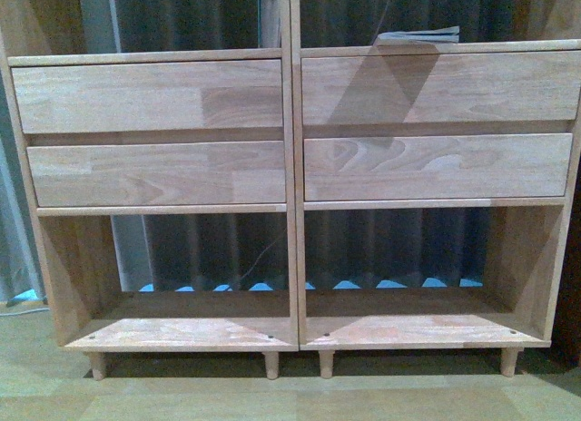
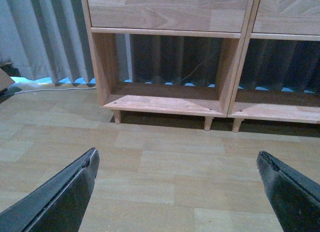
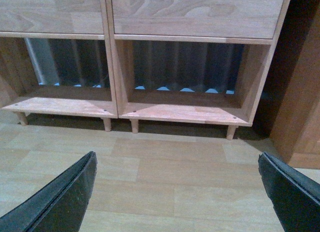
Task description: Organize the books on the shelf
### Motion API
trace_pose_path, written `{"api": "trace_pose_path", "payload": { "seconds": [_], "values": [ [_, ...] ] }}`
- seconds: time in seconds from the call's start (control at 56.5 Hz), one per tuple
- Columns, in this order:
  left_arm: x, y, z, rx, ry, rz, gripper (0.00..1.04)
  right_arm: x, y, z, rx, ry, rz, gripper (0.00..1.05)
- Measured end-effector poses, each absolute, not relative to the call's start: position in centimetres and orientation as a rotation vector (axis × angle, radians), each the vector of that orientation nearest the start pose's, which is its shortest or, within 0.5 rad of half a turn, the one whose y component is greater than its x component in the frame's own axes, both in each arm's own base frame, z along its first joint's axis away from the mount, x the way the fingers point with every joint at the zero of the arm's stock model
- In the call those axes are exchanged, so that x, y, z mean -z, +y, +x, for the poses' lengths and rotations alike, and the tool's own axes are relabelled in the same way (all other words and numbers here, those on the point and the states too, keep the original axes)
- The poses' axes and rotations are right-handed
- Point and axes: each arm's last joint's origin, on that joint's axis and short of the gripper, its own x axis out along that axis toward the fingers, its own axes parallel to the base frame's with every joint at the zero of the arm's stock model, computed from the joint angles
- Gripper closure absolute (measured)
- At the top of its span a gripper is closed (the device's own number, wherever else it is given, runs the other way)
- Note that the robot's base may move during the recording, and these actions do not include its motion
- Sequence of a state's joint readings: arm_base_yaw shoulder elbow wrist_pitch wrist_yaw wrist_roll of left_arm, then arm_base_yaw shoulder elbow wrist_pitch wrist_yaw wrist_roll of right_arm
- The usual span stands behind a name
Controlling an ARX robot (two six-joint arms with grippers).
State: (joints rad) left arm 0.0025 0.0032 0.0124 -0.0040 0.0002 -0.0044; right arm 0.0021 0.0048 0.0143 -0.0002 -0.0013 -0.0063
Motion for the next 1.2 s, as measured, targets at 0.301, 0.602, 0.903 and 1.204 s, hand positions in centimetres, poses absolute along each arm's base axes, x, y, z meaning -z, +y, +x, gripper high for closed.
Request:
{"api": "trace_pose_path", "payload": {
  "seconds": [0.301, 0.602, 0.903, 1.204],
  "values": [
    [-16.71, 0.02, 9.71, -0.002, -0.005, -0.004, 0.07, -16.8, 0.02, 9.71, -0.003, -0.009, -0.006, 0.07],
    [-16.71, 0.02, 9.71, -0.003, -0.005, -0.004, 0.07, -16.8, 0.02, 9.71, -0.003, -0.009, -0.006, 0.07],
    [-16.71, 0.02, 9.71, -0.003, -0.005, -0.004, 0.07, -16.8, 0.02, 9.71, -0.003, -0.009, -0.006, 0.07],
    [-16.7, 0.02, 9.72, -0.003, -0.004, -0.004, 0.07, -16.8, 0.02, 9.71, -0.003, -0.009, -0.006, 0.07]
  ]
}}
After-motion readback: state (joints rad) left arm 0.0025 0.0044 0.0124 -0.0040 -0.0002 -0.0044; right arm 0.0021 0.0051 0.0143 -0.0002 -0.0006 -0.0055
